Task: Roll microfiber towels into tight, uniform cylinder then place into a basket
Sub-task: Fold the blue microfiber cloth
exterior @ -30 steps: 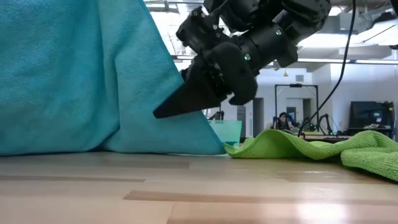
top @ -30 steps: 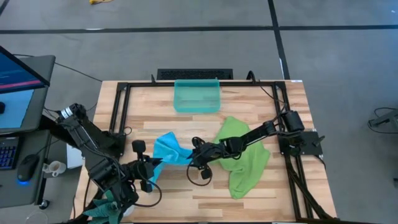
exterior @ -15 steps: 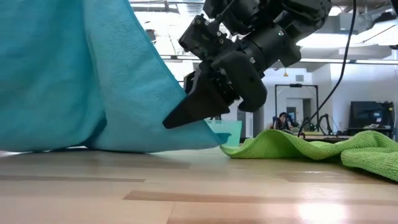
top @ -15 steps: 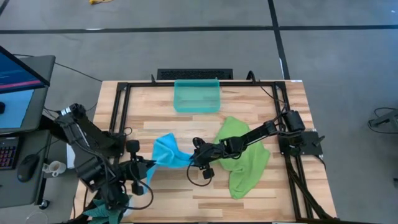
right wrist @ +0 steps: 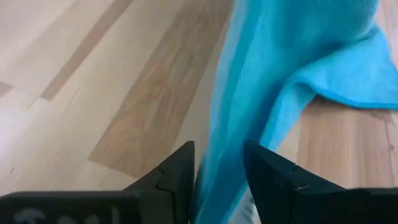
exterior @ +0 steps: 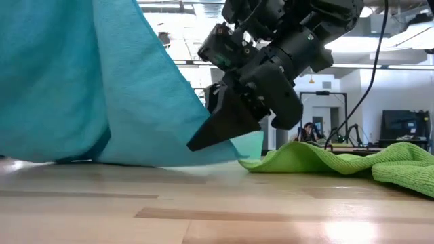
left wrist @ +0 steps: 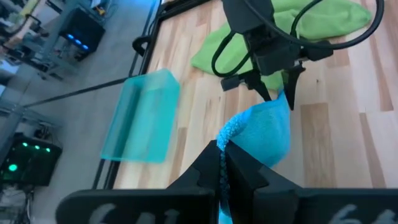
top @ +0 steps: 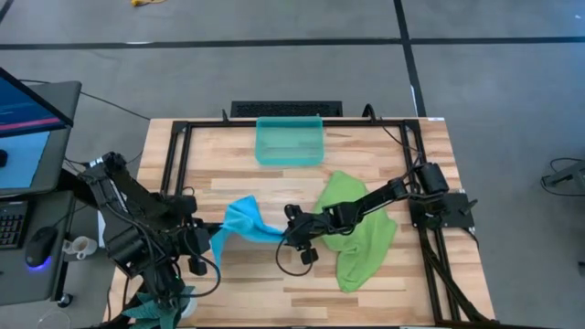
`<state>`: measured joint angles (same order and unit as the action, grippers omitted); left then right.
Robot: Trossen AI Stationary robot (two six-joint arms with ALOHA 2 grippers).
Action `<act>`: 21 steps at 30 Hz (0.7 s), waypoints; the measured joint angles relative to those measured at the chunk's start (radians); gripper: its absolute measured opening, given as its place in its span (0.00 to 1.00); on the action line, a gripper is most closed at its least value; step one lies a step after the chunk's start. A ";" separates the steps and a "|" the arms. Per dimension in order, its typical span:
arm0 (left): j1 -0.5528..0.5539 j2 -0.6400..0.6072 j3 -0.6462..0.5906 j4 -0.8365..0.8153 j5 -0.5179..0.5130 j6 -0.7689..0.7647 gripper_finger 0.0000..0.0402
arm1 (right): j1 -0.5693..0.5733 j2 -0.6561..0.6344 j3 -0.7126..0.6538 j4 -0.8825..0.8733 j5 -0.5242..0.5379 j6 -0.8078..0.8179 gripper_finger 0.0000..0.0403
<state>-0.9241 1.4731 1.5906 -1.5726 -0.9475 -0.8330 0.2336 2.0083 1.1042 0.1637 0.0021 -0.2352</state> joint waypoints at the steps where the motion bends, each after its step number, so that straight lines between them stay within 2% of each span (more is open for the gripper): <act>1: 0.000 0.000 0.000 0.001 0.002 0.000 0.00 | -0.001 0.000 0.000 -0.005 0.000 0.000 0.39; 8: 0.000 0.000 0.000 0.001 0.008 0.000 0.00 | 0.002 0.000 0.000 -0.022 0.000 0.000 0.38; 15: 0.000 0.000 0.000 0.001 0.021 0.000 0.00 | 0.018 -0.072 0.000 -0.156 0.000 0.087 0.36; 21: 0.000 0.000 -0.001 0.001 0.034 -0.001 0.00 | 0.022 -0.085 0.002 -0.127 -0.002 0.138 0.33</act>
<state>-0.9241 1.4734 1.5898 -1.5711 -0.9134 -0.8337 0.2559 1.9228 1.1061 0.0365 -0.0002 -0.0969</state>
